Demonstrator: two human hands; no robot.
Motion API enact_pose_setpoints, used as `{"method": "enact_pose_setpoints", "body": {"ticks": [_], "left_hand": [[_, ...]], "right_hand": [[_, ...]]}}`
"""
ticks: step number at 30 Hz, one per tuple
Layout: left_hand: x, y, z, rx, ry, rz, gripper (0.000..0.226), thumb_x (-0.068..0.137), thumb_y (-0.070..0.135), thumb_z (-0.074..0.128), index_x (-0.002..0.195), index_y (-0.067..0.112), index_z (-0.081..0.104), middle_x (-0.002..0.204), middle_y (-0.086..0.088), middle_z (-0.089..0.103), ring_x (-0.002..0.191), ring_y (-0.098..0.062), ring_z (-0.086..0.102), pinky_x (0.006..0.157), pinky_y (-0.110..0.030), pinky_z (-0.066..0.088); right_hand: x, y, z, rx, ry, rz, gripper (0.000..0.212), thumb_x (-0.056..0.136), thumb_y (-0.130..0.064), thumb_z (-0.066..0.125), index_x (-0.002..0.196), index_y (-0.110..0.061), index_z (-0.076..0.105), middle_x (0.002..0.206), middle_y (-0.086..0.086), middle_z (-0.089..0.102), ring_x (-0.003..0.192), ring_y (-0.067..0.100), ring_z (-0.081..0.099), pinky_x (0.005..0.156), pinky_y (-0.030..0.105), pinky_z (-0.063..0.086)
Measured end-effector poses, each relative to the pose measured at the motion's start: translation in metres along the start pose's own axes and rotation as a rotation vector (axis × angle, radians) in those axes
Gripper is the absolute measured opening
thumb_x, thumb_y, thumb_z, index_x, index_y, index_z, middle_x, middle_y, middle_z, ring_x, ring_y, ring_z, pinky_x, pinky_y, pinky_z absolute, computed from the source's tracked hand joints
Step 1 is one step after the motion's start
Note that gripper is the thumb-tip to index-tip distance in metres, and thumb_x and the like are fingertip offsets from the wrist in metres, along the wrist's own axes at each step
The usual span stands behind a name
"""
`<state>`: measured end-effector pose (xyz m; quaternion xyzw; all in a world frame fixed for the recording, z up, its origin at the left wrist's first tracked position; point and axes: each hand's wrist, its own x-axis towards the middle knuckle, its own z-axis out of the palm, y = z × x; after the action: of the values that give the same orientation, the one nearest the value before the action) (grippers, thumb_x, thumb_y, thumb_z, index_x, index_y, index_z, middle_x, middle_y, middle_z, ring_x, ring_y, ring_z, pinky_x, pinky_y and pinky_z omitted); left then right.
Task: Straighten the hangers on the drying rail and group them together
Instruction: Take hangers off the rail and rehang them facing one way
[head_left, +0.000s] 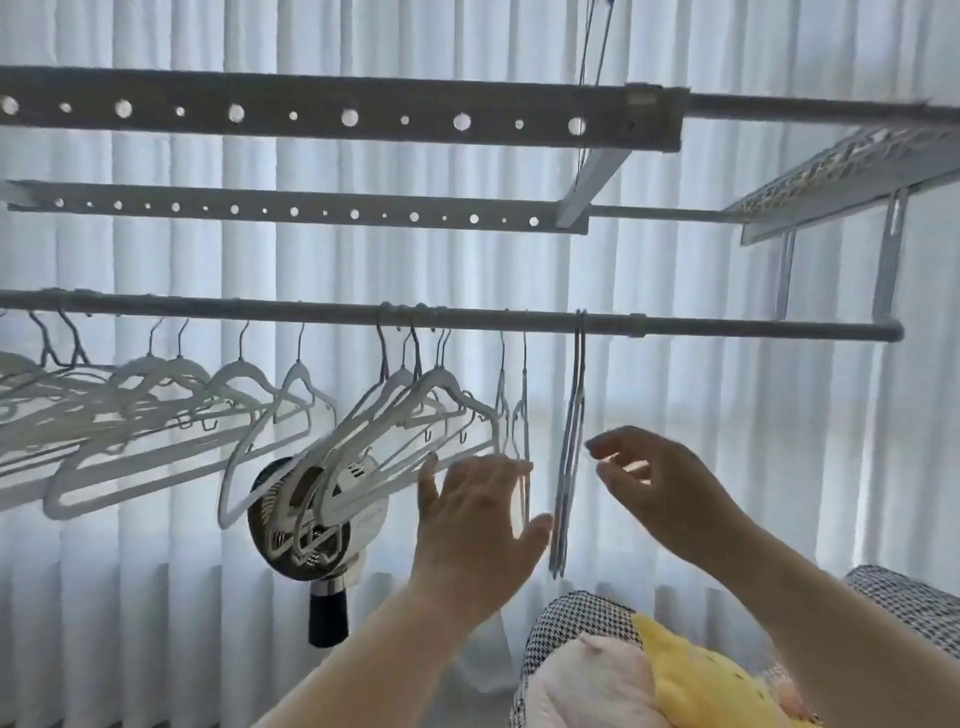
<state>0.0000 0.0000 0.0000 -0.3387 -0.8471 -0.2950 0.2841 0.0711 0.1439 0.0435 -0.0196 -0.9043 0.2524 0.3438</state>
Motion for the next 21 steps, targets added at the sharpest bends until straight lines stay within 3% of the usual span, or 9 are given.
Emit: {"method": "enact_pose_setpoints", "body": {"ticks": [3,6,10,13,15,18,21], "left_hand": [[0.022,-0.022,0.009,0.076,-0.038,-0.021,0.052,0.078,0.060,0.044,0.123,0.033,0.044,0.132,0.016,0.045,0.134,-0.006,0.020,0.101,-0.033,-0.025],[0.039,-0.040,0.015,0.157,-0.020,-0.007,0.048,0.077,0.060,0.044,0.116,0.032,0.051,0.126,0.018,0.048,0.131,-0.006,0.024,0.097,-0.033,-0.028],[0.052,-0.050,0.021,0.289,0.018,0.008,0.035,0.084,0.046,0.040,0.112,0.030,0.053,0.123,0.015,0.051,0.125,-0.010,0.030,0.095,-0.033,-0.010],[0.064,-0.049,0.023,0.367,0.063,-0.018,0.025,0.088,0.031,0.036,0.108,0.028,0.051,0.115,0.013,0.059,0.114,-0.013,0.037,0.084,-0.031,0.007],[0.066,-0.049,0.026,0.397,0.093,-0.041,0.023,0.088,0.026,0.036,0.107,0.028,0.049,0.108,0.013,0.062,0.111,-0.012,0.039,0.081,-0.031,0.009],[0.066,-0.050,0.032,0.461,0.118,-0.058,0.034,0.088,0.032,0.037,0.122,0.027,0.037,0.105,0.011,0.063,0.115,-0.013,0.040,0.085,-0.031,0.007],[0.069,-0.051,0.035,0.583,0.101,-0.057,0.041,0.088,0.027,0.041,0.128,0.026,0.034,0.104,0.011,0.064,0.116,-0.013,0.041,0.088,-0.033,0.005]], "right_hand": [[0.043,0.005,0.007,-0.030,0.130,0.005,0.024,0.086,-0.011,0.053,0.109,-0.013,0.062,0.112,0.002,0.062,0.101,0.017,0.052,0.093,0.027,0.038],[0.077,0.013,0.014,-0.138,0.199,-0.015,0.028,0.086,-0.014,0.053,0.114,-0.015,0.059,0.123,0.003,0.057,0.115,0.020,0.045,0.087,0.018,0.028],[0.114,0.023,0.018,-0.256,0.268,-0.026,0.038,0.086,-0.016,0.053,0.124,-0.013,0.050,0.135,0.006,0.047,0.126,0.024,0.035,0.099,0.023,0.022],[0.140,0.025,0.017,-0.333,0.279,-0.060,0.043,0.086,-0.018,0.052,0.128,-0.011,0.043,0.138,0.008,0.042,0.130,0.025,0.030,0.106,0.032,0.022],[0.152,0.027,0.018,-0.382,0.252,-0.091,0.048,0.087,-0.020,0.051,0.132,-0.011,0.038,0.144,0.007,0.037,0.133,0.025,0.029,0.108,0.034,0.020],[0.169,0.034,0.019,-0.445,0.191,-0.126,0.055,0.088,-0.025,0.049,0.139,-0.015,0.030,0.151,0.004,0.027,0.138,0.024,0.024,0.112,0.037,0.016],[0.180,0.040,0.016,-0.541,0.126,-0.131,0.053,0.089,-0.027,0.046,0.138,-0.012,0.030,0.150,0.003,0.028,0.136,0.025,0.025,0.111,0.040,0.015]]}}
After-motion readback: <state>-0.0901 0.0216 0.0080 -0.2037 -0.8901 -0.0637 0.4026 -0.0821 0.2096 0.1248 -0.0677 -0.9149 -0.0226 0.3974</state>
